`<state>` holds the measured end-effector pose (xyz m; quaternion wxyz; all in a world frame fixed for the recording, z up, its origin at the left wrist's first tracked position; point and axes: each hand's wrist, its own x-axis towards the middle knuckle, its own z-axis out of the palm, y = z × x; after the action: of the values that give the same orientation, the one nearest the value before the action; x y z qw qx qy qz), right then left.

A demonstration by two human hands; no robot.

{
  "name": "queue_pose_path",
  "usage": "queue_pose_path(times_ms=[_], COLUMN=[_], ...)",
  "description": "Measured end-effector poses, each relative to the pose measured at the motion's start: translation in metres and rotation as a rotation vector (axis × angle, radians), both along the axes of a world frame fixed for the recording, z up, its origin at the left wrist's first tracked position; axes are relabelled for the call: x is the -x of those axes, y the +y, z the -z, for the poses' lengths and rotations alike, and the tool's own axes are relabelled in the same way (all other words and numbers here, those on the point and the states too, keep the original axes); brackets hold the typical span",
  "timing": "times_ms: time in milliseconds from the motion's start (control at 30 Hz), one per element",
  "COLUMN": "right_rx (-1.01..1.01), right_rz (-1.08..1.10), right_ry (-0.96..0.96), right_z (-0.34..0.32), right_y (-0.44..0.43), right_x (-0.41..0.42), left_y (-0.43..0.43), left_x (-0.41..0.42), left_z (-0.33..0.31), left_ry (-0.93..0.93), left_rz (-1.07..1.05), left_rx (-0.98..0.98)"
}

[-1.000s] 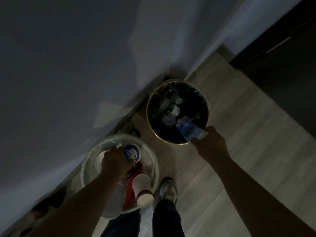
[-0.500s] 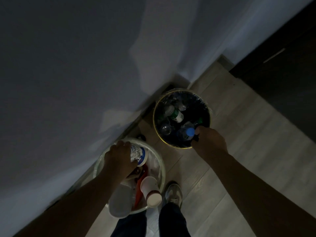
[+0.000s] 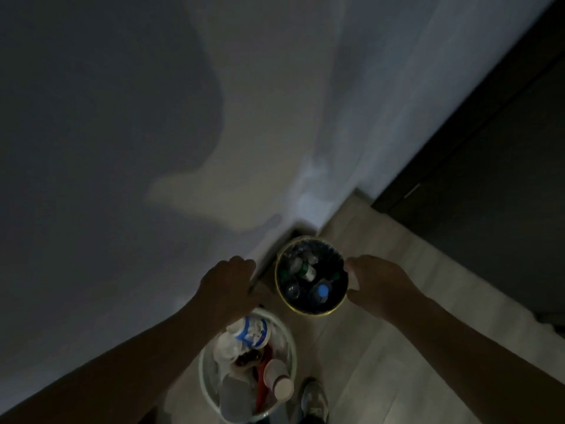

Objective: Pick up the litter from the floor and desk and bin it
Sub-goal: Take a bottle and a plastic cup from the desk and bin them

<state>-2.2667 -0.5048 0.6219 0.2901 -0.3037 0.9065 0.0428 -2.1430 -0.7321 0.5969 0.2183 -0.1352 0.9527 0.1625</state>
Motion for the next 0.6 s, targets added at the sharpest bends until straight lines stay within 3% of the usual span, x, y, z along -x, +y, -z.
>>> queue_pose_path(times_ms=[133,333,600], right_rx=[0.079,0.259,0.556], right_rz=[-0.002,-0.019,-0.194], right_ry=[0.074,0.241,0.469], right_z=[-0.101,-0.264,-0.456], right_y=[0.001,-0.001,-0.023], right_x=[-0.001,-0.014,-0.036], left_y=[-0.002,0.001,0.004], left_x=[0.007,-0.001,-0.054], left_z=[-0.096,-0.271,-0.48], left_ry=[0.307,0.433,0.758], left_rz=[0.052,0.114,0.008], left_rx=[-0.038,0.014,0.324])
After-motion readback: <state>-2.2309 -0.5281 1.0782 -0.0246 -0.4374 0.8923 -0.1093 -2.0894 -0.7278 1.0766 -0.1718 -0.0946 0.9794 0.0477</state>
